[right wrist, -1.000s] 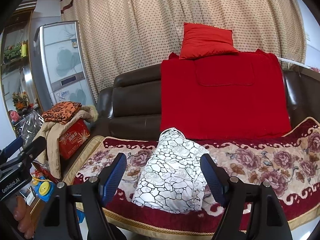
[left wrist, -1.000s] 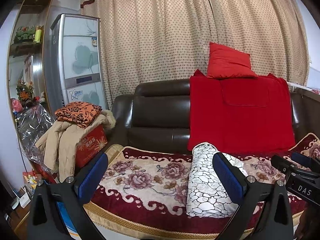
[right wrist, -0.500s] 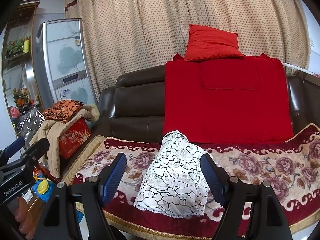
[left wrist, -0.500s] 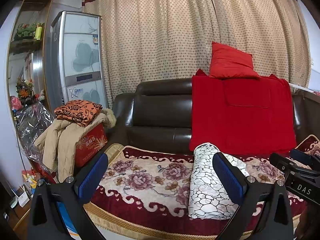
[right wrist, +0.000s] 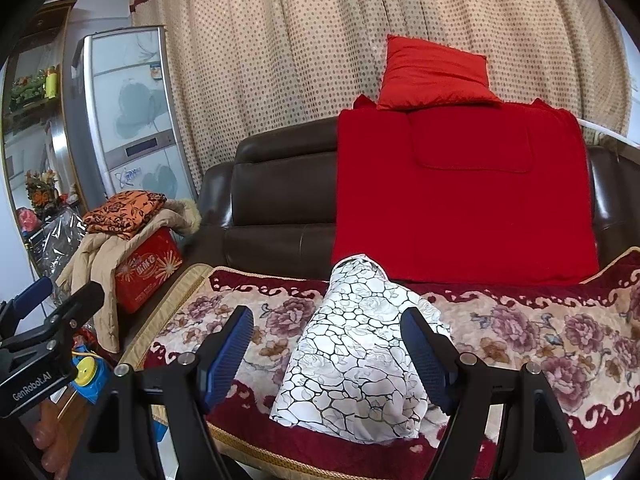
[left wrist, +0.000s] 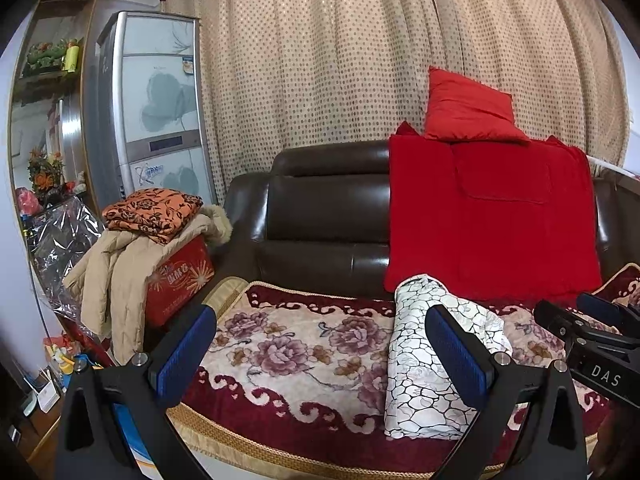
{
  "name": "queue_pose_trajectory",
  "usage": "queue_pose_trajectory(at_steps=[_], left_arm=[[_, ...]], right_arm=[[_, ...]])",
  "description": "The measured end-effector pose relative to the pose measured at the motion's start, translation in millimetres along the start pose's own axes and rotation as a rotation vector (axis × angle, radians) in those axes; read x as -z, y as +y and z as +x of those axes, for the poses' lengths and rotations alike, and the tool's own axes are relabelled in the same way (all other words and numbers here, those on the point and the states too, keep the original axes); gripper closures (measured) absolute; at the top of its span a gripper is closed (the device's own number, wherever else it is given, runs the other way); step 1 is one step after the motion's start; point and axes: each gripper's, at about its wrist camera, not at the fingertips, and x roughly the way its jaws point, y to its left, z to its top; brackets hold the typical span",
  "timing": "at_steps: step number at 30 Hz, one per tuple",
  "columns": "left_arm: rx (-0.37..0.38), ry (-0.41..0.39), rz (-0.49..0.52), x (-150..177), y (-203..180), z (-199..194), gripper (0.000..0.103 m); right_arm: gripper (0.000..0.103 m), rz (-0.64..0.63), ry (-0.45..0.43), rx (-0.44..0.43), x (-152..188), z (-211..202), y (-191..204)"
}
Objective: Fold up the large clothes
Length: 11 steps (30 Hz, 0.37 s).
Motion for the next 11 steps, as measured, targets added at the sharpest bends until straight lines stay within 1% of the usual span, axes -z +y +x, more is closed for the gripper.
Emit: queue_pose_trajectory(at_steps=[5,8,11], left_arm=[[0.002,0.030,0.006,1.0,-3.4,22.0,0.000],[0.017,0.041,0.006,1.3,-5.9,38.4,0.000],[0.023,0.072,-0.023,1.2,-5.1,62.4,0.000]], right_arm=[[0.024,0.007,0.025,-0.005,-0.4,23.4,-3.2],[0.024,0.014,0.046,-0.006,0.7,41.2,-7.1],[0.024,0.024,0.066,0.000,1.3,59.6,-15.2]])
